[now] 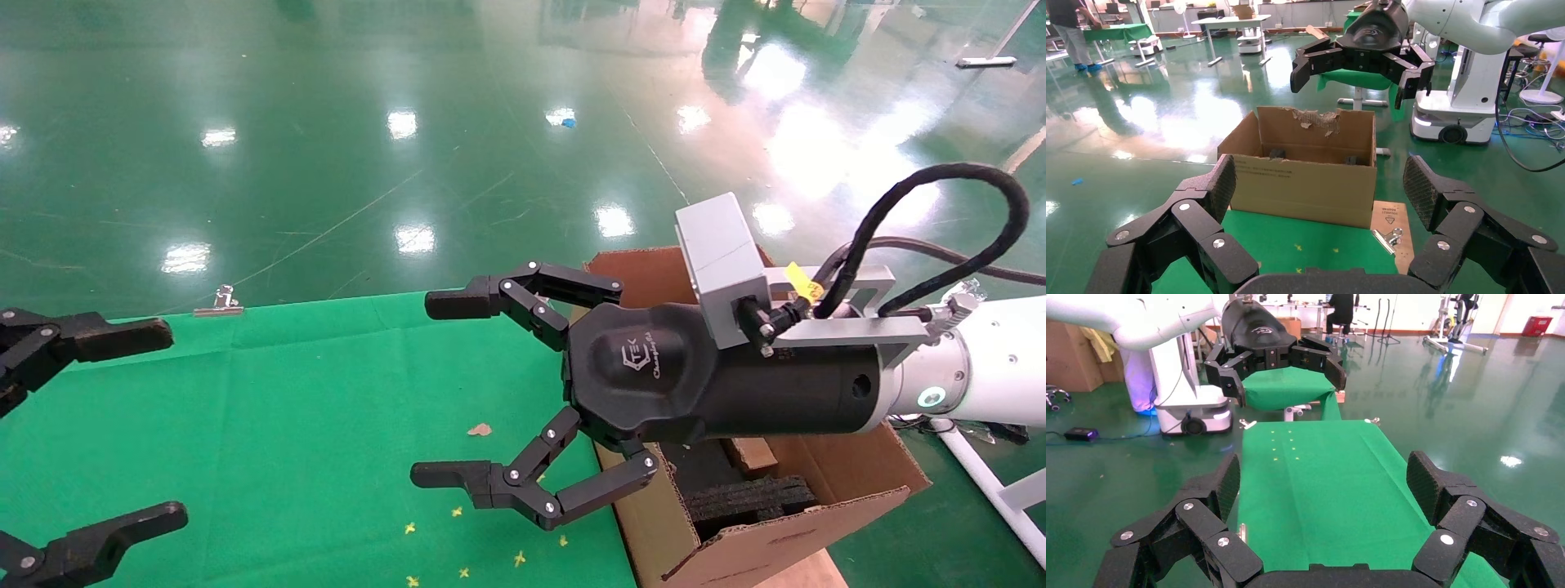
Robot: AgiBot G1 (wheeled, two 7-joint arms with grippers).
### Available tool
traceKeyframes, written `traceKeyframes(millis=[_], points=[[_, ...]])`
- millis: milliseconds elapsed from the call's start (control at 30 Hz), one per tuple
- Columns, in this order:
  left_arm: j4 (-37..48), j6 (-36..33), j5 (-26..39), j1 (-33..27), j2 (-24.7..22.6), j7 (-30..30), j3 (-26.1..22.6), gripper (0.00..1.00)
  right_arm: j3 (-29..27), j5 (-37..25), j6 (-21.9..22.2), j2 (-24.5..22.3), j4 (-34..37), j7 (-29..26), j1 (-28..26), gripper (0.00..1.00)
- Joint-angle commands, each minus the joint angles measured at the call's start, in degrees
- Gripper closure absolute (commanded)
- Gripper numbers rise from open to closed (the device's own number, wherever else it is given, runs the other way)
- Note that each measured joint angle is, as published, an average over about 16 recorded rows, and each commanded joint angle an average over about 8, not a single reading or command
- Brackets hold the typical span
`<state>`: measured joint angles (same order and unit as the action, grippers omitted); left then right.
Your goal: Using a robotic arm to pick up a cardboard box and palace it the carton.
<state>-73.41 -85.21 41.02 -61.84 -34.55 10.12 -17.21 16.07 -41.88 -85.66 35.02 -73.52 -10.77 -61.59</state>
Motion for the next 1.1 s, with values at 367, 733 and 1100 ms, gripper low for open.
traceKeyframes(millis=[367, 733, 1100], points=[[0.00, 0.00, 0.00, 0.00, 0.00, 0.00, 0.00, 0.00, 0.00, 0.00, 0.00, 0.00, 0.01, 0.00, -0.01, 0.00], [0.00, 0.00, 0.00, 0.00, 0.00, 0.00, 0.00, 0.00, 0.01, 0.00, 0.00, 0.00, 0.01, 0.00, -0.01, 0.00], [0.00, 0.00, 0.00, 0.00, 0.00, 0.00, 0.00, 0.00, 0.01, 0.00, 0.00, 0.00, 0.01, 0.00, -0.02, 0.00]])
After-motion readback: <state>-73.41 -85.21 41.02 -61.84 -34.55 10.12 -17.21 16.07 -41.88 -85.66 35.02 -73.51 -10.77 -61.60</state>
